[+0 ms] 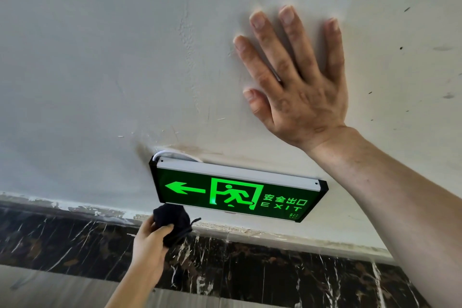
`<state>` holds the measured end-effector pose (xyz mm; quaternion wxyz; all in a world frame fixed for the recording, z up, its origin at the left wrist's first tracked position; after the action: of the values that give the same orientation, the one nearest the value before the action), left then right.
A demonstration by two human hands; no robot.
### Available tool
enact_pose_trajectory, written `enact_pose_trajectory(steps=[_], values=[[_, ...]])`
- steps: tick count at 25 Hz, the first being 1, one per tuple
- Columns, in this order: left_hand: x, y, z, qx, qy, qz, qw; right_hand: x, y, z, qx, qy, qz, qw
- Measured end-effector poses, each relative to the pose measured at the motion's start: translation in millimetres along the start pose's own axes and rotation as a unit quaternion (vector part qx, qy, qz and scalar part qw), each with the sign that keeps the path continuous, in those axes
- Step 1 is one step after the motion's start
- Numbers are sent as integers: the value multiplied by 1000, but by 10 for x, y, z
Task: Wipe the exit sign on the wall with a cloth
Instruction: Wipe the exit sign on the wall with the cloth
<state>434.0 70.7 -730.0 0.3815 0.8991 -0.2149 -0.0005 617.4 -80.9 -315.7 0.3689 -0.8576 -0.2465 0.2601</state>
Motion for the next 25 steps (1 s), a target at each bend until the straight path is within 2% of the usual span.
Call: enact_pose_trajectory(steps=[6, 17, 25], values=[[525, 173, 291, -52, 107, 72, 990, -18, 8, 12, 3, 2, -4, 1000], [1724, 637, 1081, -121, 19, 169, 978, -25, -11, -20, 7, -15, -9, 1000], [2192, 1066, 1341, -197, 9, 275, 941, -4, -15, -16, 11, -31, -16, 999]])
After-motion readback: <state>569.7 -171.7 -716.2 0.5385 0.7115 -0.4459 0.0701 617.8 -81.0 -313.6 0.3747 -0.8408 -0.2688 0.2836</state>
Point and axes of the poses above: each hand's wrist, its own y-axis away from the middle knuckle, its own x-axis out of the palm, z = x × y, the point moved 10 cm from there along -y, towards the middle knuckle, and after that the axes turned 5 degrees about -x, right-handed, at the moved point
